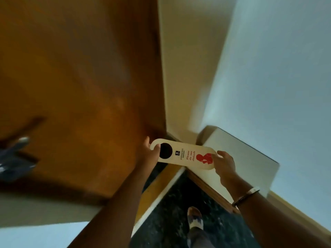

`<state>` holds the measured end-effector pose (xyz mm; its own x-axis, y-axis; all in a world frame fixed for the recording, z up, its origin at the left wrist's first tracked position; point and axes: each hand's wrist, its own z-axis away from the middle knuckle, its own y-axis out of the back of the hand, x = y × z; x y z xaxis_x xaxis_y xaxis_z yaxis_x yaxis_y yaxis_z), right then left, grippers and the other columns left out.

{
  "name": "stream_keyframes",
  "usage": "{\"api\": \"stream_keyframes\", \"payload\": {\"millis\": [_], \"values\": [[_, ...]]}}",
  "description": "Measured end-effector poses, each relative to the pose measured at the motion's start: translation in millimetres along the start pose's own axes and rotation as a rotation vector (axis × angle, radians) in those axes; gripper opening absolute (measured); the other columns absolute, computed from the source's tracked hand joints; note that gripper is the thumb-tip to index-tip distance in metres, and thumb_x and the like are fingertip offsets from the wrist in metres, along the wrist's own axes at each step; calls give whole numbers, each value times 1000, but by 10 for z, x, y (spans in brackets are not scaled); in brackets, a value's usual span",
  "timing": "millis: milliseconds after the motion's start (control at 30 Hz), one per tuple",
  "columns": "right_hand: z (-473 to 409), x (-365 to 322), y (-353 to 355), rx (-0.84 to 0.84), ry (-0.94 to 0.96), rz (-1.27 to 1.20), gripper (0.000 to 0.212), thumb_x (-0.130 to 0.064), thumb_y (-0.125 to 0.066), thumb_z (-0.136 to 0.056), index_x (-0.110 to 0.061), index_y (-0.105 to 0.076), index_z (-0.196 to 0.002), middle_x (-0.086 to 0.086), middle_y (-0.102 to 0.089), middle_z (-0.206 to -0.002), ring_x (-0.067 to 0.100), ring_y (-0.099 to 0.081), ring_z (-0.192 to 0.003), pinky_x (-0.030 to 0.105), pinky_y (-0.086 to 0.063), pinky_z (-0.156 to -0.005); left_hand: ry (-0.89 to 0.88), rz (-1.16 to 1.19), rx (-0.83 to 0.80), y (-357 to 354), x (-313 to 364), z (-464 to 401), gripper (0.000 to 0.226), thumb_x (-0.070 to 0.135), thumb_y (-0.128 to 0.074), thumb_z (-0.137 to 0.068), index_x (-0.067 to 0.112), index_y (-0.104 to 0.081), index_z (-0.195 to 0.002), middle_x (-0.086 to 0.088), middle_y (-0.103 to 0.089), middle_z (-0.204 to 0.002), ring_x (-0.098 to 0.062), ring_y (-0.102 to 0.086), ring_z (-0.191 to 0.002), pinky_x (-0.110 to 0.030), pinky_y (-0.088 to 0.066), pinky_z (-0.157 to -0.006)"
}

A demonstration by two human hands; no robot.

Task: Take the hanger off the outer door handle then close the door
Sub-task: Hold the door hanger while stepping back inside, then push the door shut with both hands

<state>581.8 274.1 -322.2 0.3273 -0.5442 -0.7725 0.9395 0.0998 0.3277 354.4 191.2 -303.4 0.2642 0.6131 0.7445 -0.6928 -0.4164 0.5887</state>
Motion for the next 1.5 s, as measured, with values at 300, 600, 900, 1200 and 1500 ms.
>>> {"api": "stream_keyframes", "payload": {"millis": [300,600,900,1200,1500], "values": [[-1809,1358,659,131,-362,98,65,-31,-61,-95,-3,-32,-146,19,-44,-147,37,-45,-130,42,-42,-99,167,-115,-463,-2420,-190,-1042,68,43,-63,-93,24,-34,-151,6,-64,-129,-18,-51,-123,-39,-24,-110],[-2630,2375,699,156,-592,149,54,-23,-59,-95,-6,-39,-142,21,-54,-137,38,-55,-117,44,-45,-97,311,-203,-635,-3893,-847,-1542,83,32,-69,-92,16,-20,-156,-3,-56,-143,-26,-48,-132,-43,-41,-108],[-2636,2407,788,-16,-375,464,48,-20,-66,-93,-9,-46,-135,14,-57,-136,34,-57,-120,42,-46,-100,133,-436,-622,-3892,-885,-1476,91,43,-67,-90,31,-8,-157,-10,-31,-159,-36,-27,-146,-64,-15,-118],[-2377,1136,475,-212,326,1162,70,-33,-58,-93,-21,-23,-152,13,-20,-161,35,-18,-147,49,-24,-116,-350,-977,-377,-2387,-67,-1203,91,53,-52,-94,24,6,-158,-4,-6,-167,-28,-8,-151,-60,6,-117],[-1044,-967,-1726,-418,1175,1112,75,-32,-56,-94,-19,-15,-156,15,-7,-164,37,-8,-149,53,-12,-119,-127,-1098,220,672,-81,-1015,90,61,-43,-93,25,9,-157,-6,2,-167,-28,-2,-151,-62,3,-117]]}}
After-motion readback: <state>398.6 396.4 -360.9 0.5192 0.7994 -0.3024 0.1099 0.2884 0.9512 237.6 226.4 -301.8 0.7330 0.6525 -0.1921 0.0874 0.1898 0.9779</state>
